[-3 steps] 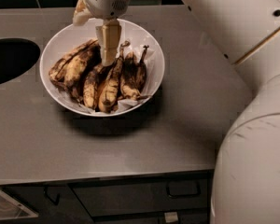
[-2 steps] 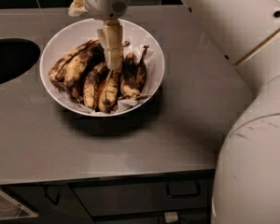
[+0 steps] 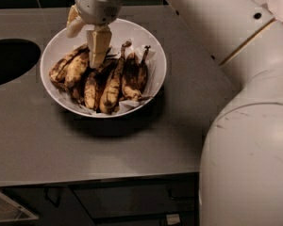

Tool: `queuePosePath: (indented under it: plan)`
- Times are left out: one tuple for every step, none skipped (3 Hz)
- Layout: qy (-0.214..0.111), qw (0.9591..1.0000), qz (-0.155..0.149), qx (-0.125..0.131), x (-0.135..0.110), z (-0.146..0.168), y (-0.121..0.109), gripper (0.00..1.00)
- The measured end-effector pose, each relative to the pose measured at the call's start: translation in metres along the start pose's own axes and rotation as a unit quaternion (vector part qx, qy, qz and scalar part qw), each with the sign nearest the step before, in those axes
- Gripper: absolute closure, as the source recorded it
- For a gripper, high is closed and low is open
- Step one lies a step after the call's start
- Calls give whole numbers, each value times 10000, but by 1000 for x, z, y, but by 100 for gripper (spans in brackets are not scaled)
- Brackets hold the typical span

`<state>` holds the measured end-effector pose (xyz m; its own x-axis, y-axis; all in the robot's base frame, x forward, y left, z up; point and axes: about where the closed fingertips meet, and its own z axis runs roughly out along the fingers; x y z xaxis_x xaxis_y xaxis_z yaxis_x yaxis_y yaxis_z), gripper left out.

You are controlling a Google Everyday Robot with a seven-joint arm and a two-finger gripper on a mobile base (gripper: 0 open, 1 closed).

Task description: Pick banana from white bowl

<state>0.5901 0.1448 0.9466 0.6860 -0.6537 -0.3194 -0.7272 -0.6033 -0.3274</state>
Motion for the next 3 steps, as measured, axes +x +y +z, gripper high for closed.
queuePosePath:
  plan:
    - [-72, 10000, -7, -53, 0, 5, 3, 37]
    - [-240, 9995, 5, -199, 1, 11, 11, 36]
    - [-372, 9990, 24, -254, 2, 13, 18, 36]
